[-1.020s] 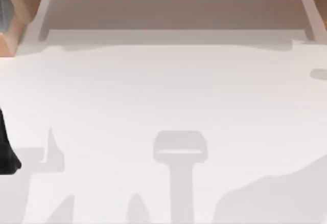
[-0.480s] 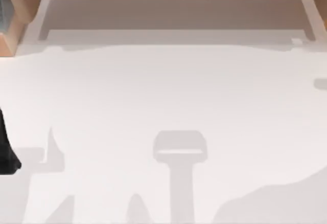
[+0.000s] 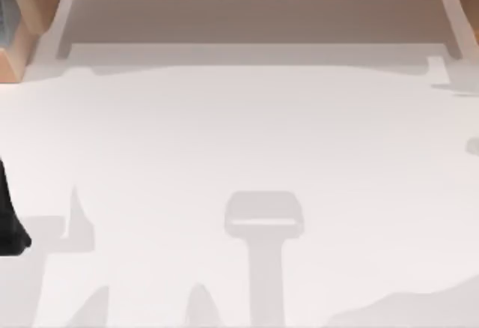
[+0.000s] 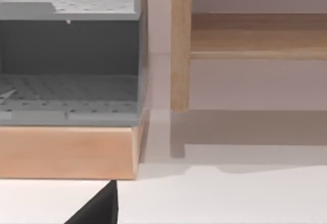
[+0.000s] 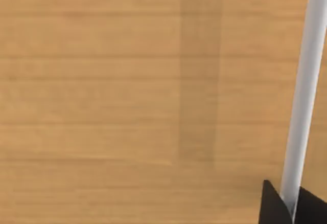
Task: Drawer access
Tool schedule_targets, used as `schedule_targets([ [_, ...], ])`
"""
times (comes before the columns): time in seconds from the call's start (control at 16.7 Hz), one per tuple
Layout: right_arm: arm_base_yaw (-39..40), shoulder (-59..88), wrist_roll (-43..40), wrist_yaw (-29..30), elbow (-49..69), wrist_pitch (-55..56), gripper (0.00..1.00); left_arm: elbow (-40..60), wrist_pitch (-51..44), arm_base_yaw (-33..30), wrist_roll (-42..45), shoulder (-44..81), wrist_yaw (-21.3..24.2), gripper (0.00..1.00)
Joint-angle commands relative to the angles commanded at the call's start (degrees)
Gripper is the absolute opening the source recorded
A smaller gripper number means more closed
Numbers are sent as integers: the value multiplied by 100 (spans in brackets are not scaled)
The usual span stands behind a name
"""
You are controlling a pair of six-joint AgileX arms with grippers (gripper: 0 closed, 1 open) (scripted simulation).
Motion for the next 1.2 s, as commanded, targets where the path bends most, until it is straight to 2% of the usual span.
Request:
schedule_targets([
  [0.24,-29,-65,0,-69,-171,112,0,0,0,0,0,0,0,100],
  [0.66,-451,-521,10,-473,-1306,773,0,0,0,0,0,0,0,100],
  [1.02,-462,-538,9,-499,-1365,823,0,0,0,0,0,0,0,100],
  [1.2,-634,-653,2,-689,-1677,1041,0,0,0,0,0,0,0,100],
])
